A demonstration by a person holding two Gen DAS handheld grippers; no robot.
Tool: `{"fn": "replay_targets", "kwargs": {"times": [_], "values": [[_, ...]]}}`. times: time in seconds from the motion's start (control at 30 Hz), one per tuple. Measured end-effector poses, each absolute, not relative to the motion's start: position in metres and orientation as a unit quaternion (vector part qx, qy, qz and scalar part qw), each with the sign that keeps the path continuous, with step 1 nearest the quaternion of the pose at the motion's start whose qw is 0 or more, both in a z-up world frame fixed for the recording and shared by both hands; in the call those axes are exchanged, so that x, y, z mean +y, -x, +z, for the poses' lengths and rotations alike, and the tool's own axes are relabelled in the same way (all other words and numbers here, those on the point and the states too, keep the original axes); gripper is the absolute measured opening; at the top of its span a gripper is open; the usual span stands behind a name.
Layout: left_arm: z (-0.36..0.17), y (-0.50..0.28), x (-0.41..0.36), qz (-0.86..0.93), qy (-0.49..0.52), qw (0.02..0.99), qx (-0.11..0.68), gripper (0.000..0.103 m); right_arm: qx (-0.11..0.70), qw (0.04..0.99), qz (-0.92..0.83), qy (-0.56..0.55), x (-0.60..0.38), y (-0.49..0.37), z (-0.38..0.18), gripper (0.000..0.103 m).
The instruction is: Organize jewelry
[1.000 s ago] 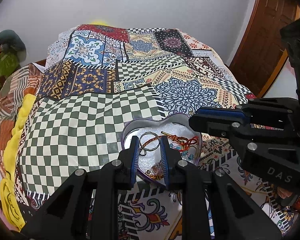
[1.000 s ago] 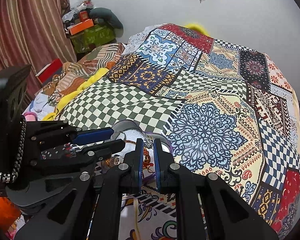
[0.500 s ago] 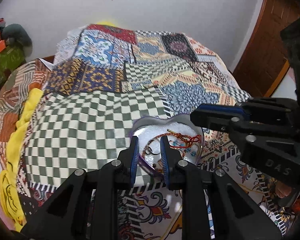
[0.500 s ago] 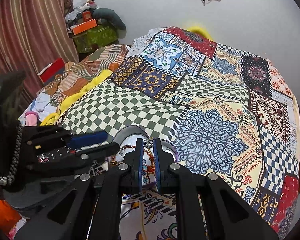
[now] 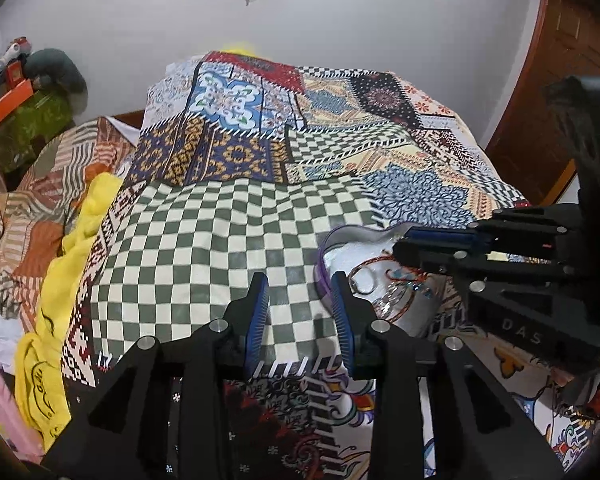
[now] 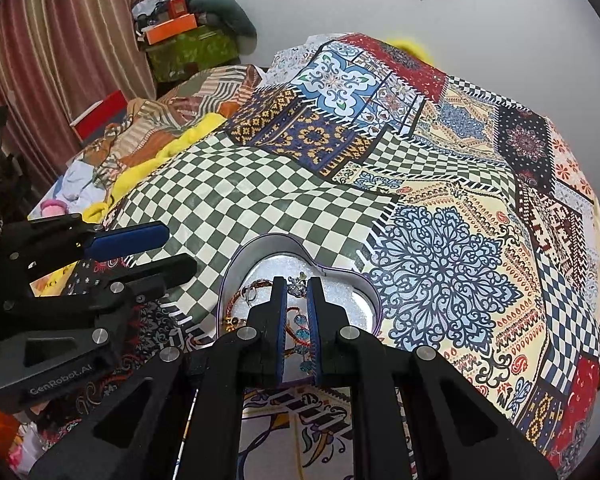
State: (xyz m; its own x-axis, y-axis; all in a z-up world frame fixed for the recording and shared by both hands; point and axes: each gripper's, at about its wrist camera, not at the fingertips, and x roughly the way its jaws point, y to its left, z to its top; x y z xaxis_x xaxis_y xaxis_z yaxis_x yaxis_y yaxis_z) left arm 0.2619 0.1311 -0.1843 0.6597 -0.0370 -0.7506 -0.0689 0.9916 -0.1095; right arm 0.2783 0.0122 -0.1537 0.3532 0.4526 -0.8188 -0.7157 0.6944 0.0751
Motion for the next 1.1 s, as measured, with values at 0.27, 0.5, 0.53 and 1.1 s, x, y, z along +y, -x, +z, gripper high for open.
{"fn": "replay_targets", "kwargs": {"times": [0.27, 0.5, 0.53, 1.1], "values": [[-0.186, -0.258, 0.138, 0.014, 0.076, 0.907, 0.415, 0.031, 0.439, 0.811, 0.349, 0.169, 0.015, -0.275, -0.154, 0.014], [-0.173, -0.245, 0.137, 0.017, 0.078, 0.912, 0.403, 0.031, 0.426, 0.820, 0.346, 0.161, 0.005, -0.264, -0.133, 0.021], [-0.168, -0.243, 0.137, 0.018, 0.079, 0.913, 0.399, 0.031, 0.421, 0.824, 0.345, 0.158, 0.001, -0.261, -0.126, 0.021], [0.007, -0.124, 0.077, 0.027, 0.024, 0.984, 0.176, 0.041, 0.168, 0.925, 0.339, 0.043, -0.085, -0.123, 0.053, 0.021]]}}
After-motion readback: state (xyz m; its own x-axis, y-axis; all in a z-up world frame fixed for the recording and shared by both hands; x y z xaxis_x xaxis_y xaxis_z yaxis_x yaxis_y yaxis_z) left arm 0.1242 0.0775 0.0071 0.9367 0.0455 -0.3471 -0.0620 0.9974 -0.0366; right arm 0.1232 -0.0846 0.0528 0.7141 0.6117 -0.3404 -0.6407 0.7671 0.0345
